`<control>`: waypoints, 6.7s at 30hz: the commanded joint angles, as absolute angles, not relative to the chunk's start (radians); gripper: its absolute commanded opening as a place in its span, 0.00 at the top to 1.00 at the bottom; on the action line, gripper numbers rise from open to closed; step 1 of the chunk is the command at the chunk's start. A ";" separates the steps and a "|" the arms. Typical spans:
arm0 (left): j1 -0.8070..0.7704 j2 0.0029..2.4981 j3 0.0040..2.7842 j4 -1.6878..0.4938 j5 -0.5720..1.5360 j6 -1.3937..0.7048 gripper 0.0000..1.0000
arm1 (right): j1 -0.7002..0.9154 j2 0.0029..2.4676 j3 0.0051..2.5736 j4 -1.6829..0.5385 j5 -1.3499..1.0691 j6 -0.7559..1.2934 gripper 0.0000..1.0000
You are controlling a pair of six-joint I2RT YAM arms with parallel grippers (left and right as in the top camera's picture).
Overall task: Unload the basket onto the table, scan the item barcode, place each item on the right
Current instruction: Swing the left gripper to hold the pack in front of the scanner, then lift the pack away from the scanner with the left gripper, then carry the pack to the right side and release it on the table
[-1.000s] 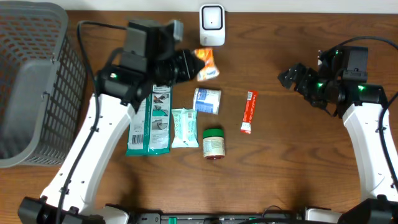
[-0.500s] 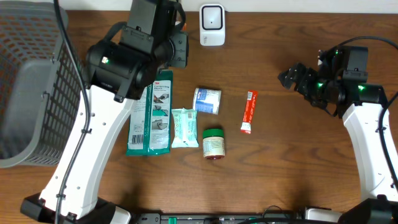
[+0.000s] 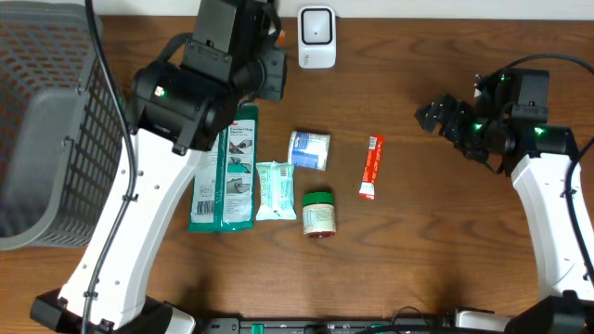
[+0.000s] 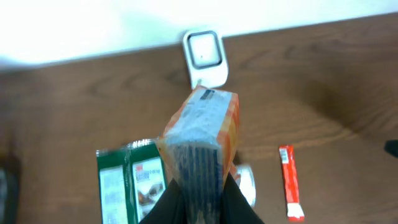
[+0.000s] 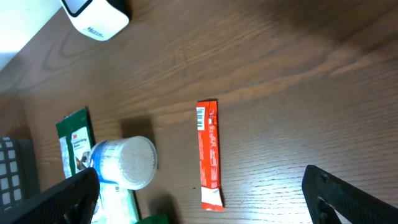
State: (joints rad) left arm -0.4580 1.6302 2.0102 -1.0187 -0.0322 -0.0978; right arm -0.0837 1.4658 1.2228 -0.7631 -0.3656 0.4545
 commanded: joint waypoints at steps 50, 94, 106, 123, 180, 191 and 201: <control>-0.455 2.478 2.027 0.041 -0.274 1.477 0.93 | -0.084 1.466 1.229 -0.764 -0.360 0.440 0.01; -0.457 2.476 2.028 0.074 -0.195 1.165 0.93 | -0.084 1.466 1.229 -0.764 -0.360 0.440 0.01; -0.456 2.398 2.028 0.029 -0.221 1.164 0.93 | -0.084 1.466 1.229 -0.764 -0.360 0.440 0.01; -0.455 1.983 2.028 -0.670 0.281 0.284 0.93 | -0.084 1.466 1.229 -0.764 -0.360 0.440 0.01; -1.052 2.568 1.995 0.228 0.520 -0.503 0.20 | -0.229 1.372 1.975 -1.698 -0.284 0.276 0.01; -0.912 2.340 2.008 0.033 0.602 -0.502 0.19 | -0.229 1.373 1.974 -1.698 -0.174 0.245 0.01; -0.769 2.038 2.008 -0.619 0.602 -0.348 0.39 | -0.228 1.372 1.734 -1.680 -0.155 0.276 0.29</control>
State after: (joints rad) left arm -0.7719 2.0739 1.9999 -0.5285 0.5903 -0.4618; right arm -0.2211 1.3693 1.8229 -1.6859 -0.1745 0.2630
